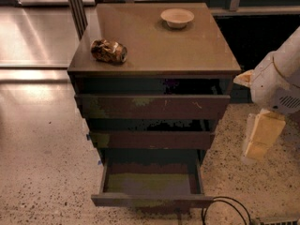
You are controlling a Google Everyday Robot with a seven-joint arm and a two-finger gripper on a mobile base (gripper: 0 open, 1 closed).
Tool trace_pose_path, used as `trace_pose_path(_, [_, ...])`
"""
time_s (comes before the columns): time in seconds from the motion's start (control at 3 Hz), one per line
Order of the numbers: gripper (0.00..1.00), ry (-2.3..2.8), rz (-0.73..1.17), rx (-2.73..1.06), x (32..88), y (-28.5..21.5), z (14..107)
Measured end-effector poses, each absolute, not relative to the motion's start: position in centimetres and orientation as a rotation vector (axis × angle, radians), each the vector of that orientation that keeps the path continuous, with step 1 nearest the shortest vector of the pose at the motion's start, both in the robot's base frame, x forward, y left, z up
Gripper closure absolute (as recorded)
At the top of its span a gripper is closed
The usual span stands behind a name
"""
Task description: Close bottom drawer
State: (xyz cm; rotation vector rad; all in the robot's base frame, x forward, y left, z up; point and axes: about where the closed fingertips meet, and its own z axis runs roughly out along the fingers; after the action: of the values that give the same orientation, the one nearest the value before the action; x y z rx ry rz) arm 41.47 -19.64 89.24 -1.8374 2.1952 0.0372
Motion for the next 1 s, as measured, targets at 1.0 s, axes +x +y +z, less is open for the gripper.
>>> trace_pose_path(1.0, [0.00, 2.234, 0.232, -2.006, 35.4, -17.0, 71.0])
